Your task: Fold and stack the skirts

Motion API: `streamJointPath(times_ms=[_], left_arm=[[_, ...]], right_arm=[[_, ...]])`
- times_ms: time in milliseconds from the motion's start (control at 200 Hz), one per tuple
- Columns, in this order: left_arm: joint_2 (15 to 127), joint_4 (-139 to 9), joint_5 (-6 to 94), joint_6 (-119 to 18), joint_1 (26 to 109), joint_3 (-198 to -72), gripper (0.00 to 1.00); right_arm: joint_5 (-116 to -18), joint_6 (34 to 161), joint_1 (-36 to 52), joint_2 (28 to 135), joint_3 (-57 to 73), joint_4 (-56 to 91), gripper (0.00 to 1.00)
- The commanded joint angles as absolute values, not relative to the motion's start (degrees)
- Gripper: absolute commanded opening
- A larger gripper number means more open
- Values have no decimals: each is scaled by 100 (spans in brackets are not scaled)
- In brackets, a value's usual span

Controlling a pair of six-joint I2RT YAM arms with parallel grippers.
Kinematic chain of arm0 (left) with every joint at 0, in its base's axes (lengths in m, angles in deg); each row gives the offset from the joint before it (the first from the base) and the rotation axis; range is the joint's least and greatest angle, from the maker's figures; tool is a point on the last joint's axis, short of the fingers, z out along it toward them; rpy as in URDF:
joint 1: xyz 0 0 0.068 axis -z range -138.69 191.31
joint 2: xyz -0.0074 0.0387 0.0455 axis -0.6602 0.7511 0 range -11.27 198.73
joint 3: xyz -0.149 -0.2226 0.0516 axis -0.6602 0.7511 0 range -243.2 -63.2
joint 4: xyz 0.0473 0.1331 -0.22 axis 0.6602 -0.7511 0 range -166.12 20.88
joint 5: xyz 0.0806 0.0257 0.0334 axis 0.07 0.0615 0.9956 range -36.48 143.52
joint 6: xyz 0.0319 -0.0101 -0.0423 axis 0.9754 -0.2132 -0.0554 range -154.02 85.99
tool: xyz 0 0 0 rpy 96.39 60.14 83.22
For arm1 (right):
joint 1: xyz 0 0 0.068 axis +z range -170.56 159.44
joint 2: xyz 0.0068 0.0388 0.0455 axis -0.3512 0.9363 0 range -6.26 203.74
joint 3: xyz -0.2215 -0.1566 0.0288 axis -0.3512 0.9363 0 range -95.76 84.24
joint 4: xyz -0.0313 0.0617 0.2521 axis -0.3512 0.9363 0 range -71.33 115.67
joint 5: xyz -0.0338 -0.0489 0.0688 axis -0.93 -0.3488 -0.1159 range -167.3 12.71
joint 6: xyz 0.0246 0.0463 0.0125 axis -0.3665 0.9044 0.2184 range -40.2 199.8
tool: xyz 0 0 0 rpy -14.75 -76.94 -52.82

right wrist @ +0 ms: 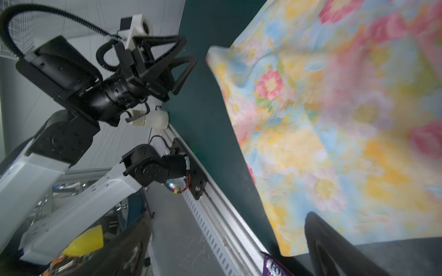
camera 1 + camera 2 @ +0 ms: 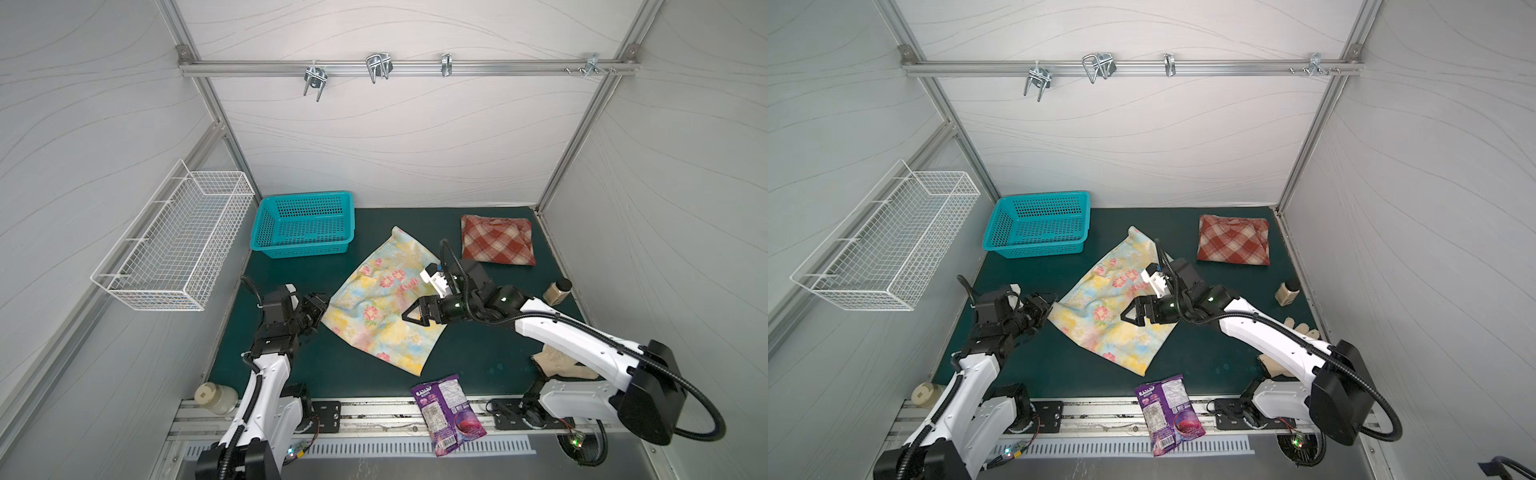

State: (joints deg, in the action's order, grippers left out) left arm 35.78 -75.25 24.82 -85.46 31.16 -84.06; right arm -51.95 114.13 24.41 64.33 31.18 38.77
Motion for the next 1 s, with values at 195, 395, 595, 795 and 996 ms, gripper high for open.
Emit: streamJointPath(times_ms=[195,395,595,795,996], left_arm=[[3793,-7345,1546,-8599,3227,-9303,89],[4474,-7211,2053,-8483,4400,-9896,90],[5425,-6268,2207,-8740,4753,-9649,89],[6125,-6121,2348,-8572,4747,-9503,87],[6211,-6431,2736,-8454,4745,-9179,86]], right_arm=[[-6780,10246,649,6676,2671,4808,99],[-6464,10318,55,7509,2446,4389,99],[-6184,10490,-316,8348,2422,4038,99],[-5756,10603,-569,8798,2647,3656,99],[-5627,10751,-632,8870,2766,3386,99]])
